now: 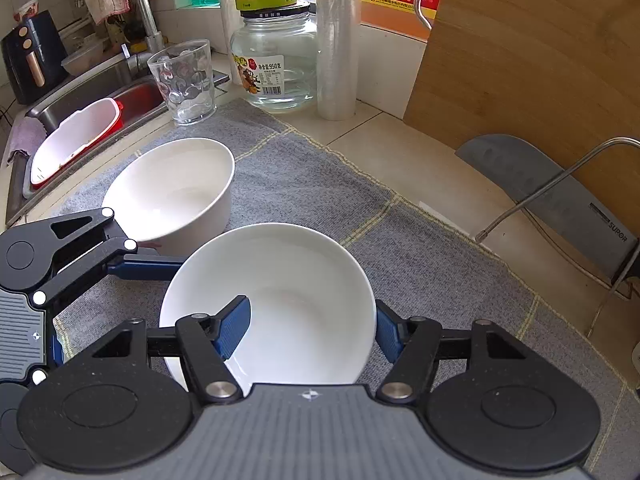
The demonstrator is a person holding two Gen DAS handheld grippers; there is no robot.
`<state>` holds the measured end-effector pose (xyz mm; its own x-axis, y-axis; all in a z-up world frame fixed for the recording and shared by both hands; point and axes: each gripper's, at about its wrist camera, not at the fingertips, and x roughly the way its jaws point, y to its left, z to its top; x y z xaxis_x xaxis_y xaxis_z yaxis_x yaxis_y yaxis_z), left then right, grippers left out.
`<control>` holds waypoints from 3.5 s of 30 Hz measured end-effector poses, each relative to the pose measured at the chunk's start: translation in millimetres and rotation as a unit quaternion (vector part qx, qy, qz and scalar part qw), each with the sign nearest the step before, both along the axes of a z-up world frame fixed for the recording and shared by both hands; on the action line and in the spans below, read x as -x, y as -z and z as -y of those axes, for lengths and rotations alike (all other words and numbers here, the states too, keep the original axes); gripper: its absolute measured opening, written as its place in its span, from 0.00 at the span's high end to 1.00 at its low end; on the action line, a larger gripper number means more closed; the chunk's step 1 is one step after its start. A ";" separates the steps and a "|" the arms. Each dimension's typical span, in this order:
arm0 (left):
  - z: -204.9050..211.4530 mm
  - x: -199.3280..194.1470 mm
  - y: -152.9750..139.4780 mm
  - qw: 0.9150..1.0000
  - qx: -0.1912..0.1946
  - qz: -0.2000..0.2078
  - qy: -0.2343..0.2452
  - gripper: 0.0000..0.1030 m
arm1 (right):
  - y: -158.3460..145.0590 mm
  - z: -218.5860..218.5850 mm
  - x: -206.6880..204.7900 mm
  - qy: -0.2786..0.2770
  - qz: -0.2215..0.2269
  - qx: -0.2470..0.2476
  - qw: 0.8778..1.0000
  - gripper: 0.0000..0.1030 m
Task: Organize plates and bowls
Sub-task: 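Carry the bowl with the right tool and lower it onto another bowl, then open the right tool to release the pink-flowered bowl on the bowl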
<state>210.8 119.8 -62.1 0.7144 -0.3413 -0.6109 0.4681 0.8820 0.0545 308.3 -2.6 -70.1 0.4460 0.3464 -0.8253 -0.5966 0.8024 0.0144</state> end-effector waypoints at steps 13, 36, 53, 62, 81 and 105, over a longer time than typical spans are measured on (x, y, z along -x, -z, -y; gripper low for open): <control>-0.1 1.3 -4.9 1.000 -0.013 -0.003 0.027 0.17 | -5.2 9.1 1.6 0.012 -0.032 -0.032 0.999 0.32; 1.1 38.8 -41.3 0.997 -0.014 0.006 0.070 0.17 | -46.4 19.1 47.8 0.050 -0.037 -0.055 0.997 0.31; 21.6 86.8 -55.0 0.992 -0.015 0.012 0.128 0.17 | -62.1 41.9 111.9 0.091 -0.029 -0.055 0.994 0.30; 38.3 100.9 -55.1 0.988 -0.010 0.006 0.153 0.17 | -64.2 60.3 140.5 0.122 -0.023 -0.058 0.991 0.29; 56.1 107.5 -34.6 0.983 -0.006 -0.037 0.181 0.17 | -47.8 73.8 161.0 0.147 -0.042 -0.048 0.987 0.29; 61.0 101.7 -26.9 0.980 -0.011 -0.054 0.191 0.16 | -38.5 74.1 160.3 0.146 -0.045 -0.047 0.987 0.17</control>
<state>109.1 58.8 -35.3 0.4681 -0.5572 -0.6858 0.7683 0.6401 0.0043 148.0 -76.7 -31.6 0.4650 0.2897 -0.8366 -0.3326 0.9329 0.1382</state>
